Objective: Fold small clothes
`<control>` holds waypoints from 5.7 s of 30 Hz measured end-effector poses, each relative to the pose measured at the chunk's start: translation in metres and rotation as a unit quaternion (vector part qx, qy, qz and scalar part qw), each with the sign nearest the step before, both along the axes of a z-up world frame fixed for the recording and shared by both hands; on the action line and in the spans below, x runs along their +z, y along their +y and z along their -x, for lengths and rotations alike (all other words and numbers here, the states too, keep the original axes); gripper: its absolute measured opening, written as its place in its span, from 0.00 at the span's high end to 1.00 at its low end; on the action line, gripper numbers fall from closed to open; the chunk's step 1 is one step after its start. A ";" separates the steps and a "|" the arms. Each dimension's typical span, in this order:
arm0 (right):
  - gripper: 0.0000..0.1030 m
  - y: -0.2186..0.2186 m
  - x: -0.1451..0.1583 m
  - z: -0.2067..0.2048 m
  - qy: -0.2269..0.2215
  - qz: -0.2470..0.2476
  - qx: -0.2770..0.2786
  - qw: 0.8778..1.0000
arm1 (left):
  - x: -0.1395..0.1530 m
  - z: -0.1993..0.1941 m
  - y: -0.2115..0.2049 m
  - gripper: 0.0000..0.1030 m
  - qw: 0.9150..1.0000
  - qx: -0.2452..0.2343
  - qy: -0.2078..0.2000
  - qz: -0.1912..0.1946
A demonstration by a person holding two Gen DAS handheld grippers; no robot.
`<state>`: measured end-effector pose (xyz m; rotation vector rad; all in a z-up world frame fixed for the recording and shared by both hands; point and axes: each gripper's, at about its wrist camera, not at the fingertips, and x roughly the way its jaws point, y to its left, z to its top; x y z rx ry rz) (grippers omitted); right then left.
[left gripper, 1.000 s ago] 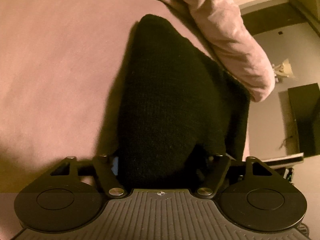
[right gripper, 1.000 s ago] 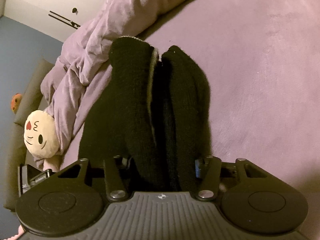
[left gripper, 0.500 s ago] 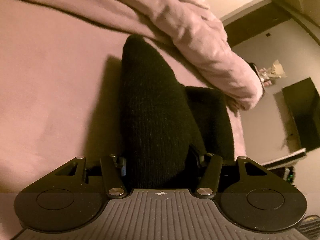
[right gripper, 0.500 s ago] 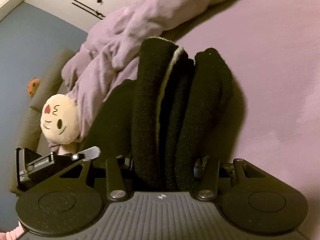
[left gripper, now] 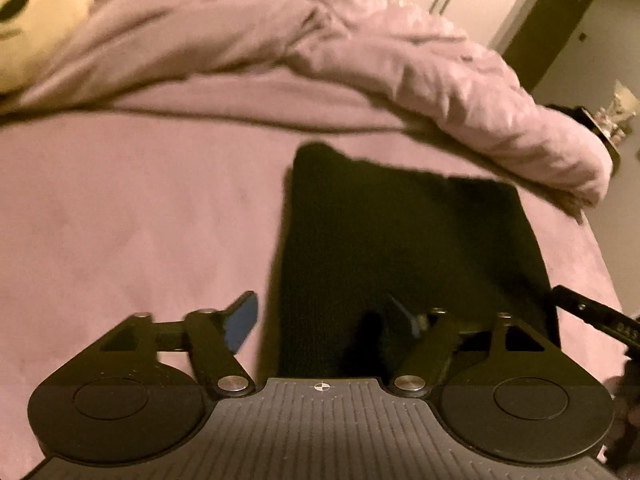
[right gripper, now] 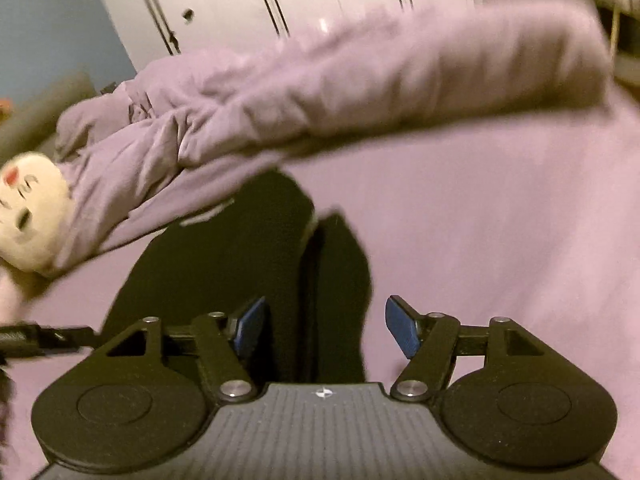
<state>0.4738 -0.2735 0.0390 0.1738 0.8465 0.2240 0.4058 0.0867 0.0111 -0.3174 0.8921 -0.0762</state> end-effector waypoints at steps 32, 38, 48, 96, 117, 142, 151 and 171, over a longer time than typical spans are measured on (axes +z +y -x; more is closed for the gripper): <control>0.18 0.084 -0.039 0.006 -0.145 0.141 -0.008 0.979 | -0.045 -0.012 -0.043 0.00 0.999 0.048 -0.013 -0.017; 0.18 0.078 -0.051 0.076 -0.126 0.176 -0.026 0.976 | -0.043 0.029 -0.030 0.00 0.996 0.079 0.020 0.026; 0.18 0.079 -0.035 0.108 -0.100 0.241 -0.014 0.965 | -0.039 0.065 -0.036 0.00 0.996 0.050 0.069 -0.003; 0.88 0.084 -0.013 0.032 -0.081 0.137 0.068 0.985 | -0.021 0.031 -0.018 0.00 0.998 0.043 0.008 -0.034; 0.70 0.052 -0.050 0.144 -0.100 0.204 0.028 0.974 | -0.057 0.106 0.000 0.00 0.993 0.002 -0.037 -0.110; 0.49 0.047 -0.062 0.143 -0.075 0.167 -0.015 0.983 | -0.065 0.125 -0.021 0.00 0.974 0.051 -0.070 -0.209; 0.52 0.011 -0.070 0.137 -0.068 0.185 -0.109 0.974 | -0.070 0.134 -0.001 0.00 0.976 0.073 -0.058 -0.195; 0.04 0.063 -0.019 0.302 0.025 0.174 0.002 0.984 | -0.034 0.269 -0.045 0.00 0.991 0.003 0.019 -0.131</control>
